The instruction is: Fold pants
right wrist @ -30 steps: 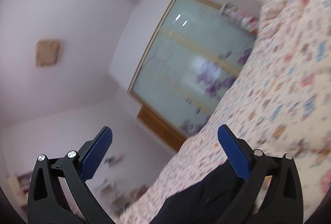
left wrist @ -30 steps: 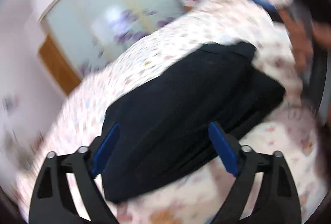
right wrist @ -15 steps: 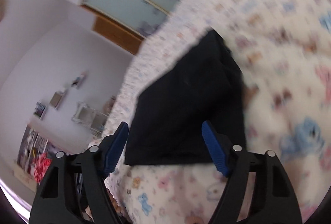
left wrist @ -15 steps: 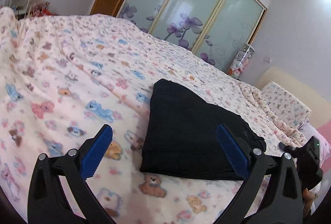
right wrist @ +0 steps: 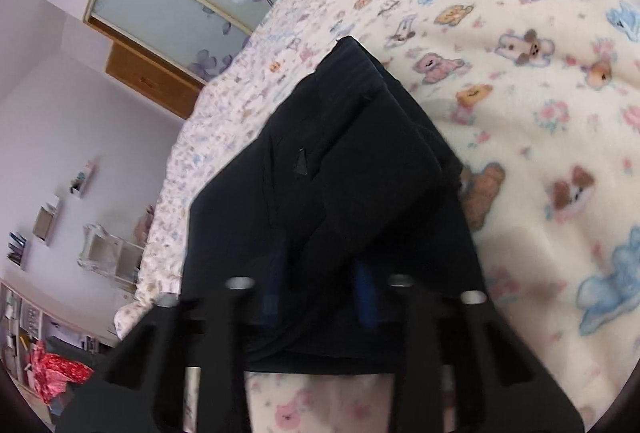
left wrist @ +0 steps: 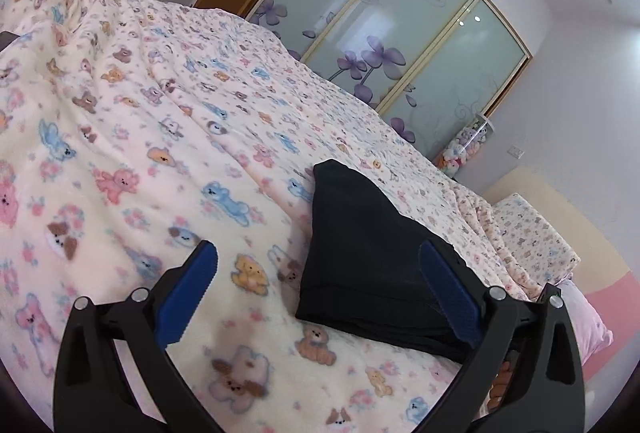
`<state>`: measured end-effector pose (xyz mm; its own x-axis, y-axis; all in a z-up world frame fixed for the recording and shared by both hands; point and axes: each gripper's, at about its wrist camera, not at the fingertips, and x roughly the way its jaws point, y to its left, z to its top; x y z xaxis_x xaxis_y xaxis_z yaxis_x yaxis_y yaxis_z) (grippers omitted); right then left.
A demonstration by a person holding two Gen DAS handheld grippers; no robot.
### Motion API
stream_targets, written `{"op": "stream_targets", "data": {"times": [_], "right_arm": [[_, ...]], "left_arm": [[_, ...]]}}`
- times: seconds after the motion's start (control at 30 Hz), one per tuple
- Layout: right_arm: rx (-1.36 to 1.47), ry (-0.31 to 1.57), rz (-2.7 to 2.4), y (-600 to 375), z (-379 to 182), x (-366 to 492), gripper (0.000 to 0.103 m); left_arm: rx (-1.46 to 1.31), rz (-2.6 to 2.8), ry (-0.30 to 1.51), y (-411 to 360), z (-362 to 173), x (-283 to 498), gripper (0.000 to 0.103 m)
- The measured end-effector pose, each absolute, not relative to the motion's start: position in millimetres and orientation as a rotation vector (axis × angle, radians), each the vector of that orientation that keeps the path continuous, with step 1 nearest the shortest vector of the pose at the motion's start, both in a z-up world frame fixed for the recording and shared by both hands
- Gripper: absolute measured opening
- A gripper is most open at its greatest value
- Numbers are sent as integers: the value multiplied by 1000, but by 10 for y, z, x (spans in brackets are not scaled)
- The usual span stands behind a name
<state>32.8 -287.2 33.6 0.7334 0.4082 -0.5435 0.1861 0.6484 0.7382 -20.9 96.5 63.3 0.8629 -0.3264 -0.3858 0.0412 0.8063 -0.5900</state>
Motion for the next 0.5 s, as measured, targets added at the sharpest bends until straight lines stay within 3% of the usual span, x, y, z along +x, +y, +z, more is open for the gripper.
{"op": "stream_targets", "data": {"times": [0.23, 0.4, 0.5], "right_arm": [[921, 750, 157, -2748, 395, 74, 13], [874, 740, 148, -2614, 403, 47, 12], [835, 788, 137, -2661, 263, 158, 17]], "left_arm": [[-589, -207, 479, 957, 686, -265, 101], [-560, -201, 472, 928, 705, -279, 101], [-562, -194, 486, 940, 686, -266, 101]]}}
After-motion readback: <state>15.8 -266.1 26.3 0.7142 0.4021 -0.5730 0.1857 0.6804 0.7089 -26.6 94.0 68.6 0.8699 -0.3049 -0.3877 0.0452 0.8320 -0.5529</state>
